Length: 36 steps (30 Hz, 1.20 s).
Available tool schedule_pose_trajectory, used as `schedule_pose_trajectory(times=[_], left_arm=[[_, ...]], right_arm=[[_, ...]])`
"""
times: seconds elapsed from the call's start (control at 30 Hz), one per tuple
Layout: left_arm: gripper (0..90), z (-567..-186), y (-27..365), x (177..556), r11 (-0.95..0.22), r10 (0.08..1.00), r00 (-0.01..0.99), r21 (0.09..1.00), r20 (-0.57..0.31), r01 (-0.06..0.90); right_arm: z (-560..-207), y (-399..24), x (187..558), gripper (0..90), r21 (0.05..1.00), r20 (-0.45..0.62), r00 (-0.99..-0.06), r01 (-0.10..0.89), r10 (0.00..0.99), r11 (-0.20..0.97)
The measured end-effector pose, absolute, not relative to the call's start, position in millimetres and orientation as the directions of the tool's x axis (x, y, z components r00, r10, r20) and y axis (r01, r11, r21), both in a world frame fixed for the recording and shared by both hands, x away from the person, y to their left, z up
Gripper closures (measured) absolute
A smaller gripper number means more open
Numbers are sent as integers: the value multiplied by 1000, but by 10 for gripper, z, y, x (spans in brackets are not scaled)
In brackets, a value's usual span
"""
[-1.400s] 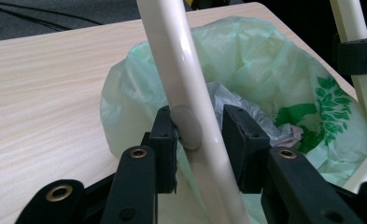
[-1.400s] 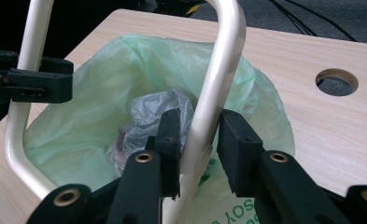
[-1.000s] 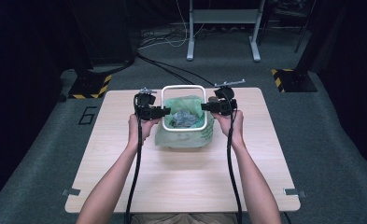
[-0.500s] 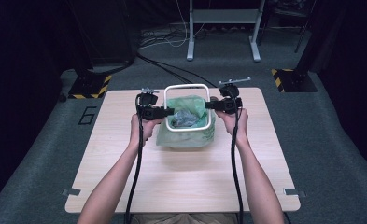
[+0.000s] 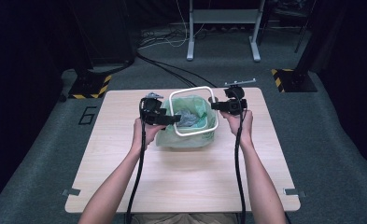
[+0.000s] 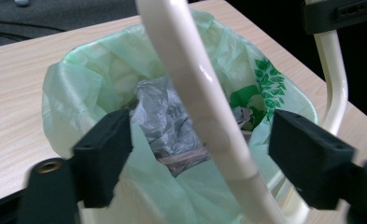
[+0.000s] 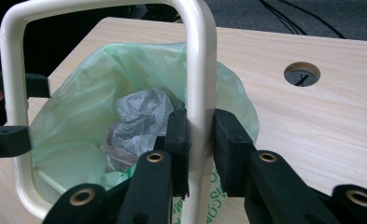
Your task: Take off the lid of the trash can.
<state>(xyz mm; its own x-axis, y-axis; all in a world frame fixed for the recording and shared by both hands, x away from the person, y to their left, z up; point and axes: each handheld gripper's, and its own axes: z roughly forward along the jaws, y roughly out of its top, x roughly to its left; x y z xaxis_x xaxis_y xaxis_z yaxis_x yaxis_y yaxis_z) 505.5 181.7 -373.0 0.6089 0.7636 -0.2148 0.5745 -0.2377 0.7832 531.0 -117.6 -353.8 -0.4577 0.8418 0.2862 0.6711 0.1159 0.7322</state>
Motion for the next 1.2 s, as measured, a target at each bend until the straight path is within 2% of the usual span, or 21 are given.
schedule_pose_trajectory(times=[0.17, 0.37, 0.5, 0.57, 0.9, 1.07, 1.2], left_arm=[[113, -3731, 1904, 4967, -232, 759, 618, 804, -202, 547], [59, -3758, 2052, 4842, -217, 748, 631, 823, -205, 525], [52, -3828, 2149, 4724, -241, 760, 630, 830, -162, 503], [48, -3896, 2194, 4670, -273, 781, 615, 828, -106, 490], [20, -4468, 2497, 4592, -321, 822, 564, 755, -78, 572], [6, -4901, 2649, 4560, -312, 843, 529, 706, -104, 636], [0, -5050, 2711, 4546, -310, 853, 512, 690, -101, 654]], right_arm=[[-3562, -1242, 5310, 766, 728, 289, -449, 676, 845, 110], [-3573, -1332, 5303, 766, 728, 296, -441, 679, 847, 99], [-3564, -1394, 5290, 766, 732, 296, -437, 675, 849, 92], [-3554, -1417, 5281, 766, 734, 301, -435, 674, 848, 85], [-3500, -1486, 5247, 766, 745, 305, -439, 663, 845, 76], [-3487, -1536, 5221, 766, 745, 311, -439, 663, 843, 70], [-3483, -1555, 5215, 766, 747, 307, -441, 661, 843, 73]])
